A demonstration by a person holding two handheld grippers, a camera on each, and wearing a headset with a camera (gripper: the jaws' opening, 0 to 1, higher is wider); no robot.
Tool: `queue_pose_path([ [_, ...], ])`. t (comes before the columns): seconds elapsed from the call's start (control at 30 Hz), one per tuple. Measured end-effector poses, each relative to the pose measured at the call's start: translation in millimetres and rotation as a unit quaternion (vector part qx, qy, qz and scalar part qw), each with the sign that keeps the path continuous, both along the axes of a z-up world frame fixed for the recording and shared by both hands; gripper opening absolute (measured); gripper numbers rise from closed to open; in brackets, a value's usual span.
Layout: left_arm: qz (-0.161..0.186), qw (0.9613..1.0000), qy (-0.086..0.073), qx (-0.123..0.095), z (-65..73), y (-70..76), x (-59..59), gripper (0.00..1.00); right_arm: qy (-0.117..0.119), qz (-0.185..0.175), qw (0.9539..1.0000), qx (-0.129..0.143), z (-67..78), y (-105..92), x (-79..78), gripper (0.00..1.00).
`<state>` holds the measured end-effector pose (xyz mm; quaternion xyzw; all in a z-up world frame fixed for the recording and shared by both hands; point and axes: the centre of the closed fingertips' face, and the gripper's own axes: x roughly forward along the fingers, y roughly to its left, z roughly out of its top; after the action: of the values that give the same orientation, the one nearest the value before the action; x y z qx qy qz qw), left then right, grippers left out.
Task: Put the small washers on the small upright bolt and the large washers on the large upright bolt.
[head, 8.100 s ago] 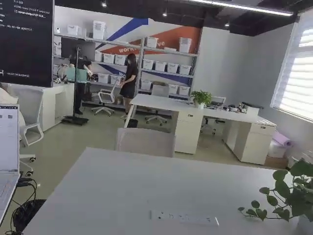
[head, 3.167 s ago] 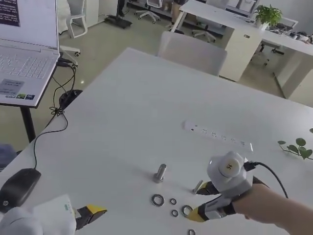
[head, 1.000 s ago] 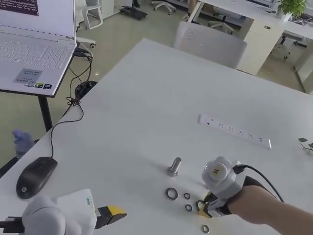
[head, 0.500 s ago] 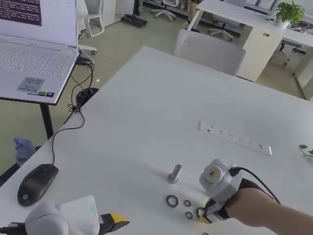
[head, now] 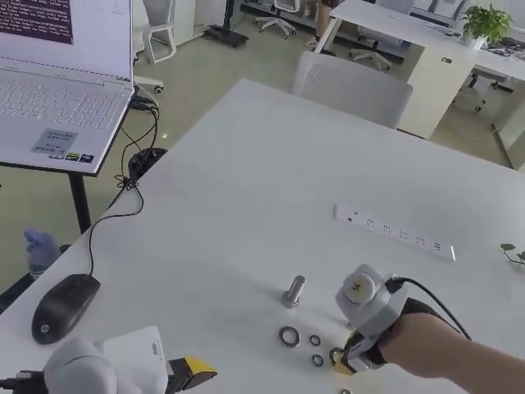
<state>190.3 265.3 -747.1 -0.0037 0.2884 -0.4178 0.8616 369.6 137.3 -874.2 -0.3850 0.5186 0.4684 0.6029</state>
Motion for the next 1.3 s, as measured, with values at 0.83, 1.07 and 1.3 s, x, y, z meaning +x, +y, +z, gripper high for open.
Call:
queue_pose_path([
  [0.83, 0.002, 1.0000, 0.000, 0.001, 4.9, 8.4, -9.3, 0.63, -0.004, 0.014, 0.9999, 0.001, 60.5, 9.5, 0.0, 0.21],
  [1.07, 0.003, 1.0000, -0.003, 0.004, 6.4, 13.9, -9.2, 0.63, -0.003, 0.021, 0.9998, 0.005, 75.8, 19.6, 1.3, 0.21],
  [1.3, 0.005, 1.0000, -0.004, 0.003, 5.7, 16.0, -7.8, 0.65, -0.004, 0.020, 0.9998, 0.007, 78.8, 22.2, 5.1, 0.21],
])
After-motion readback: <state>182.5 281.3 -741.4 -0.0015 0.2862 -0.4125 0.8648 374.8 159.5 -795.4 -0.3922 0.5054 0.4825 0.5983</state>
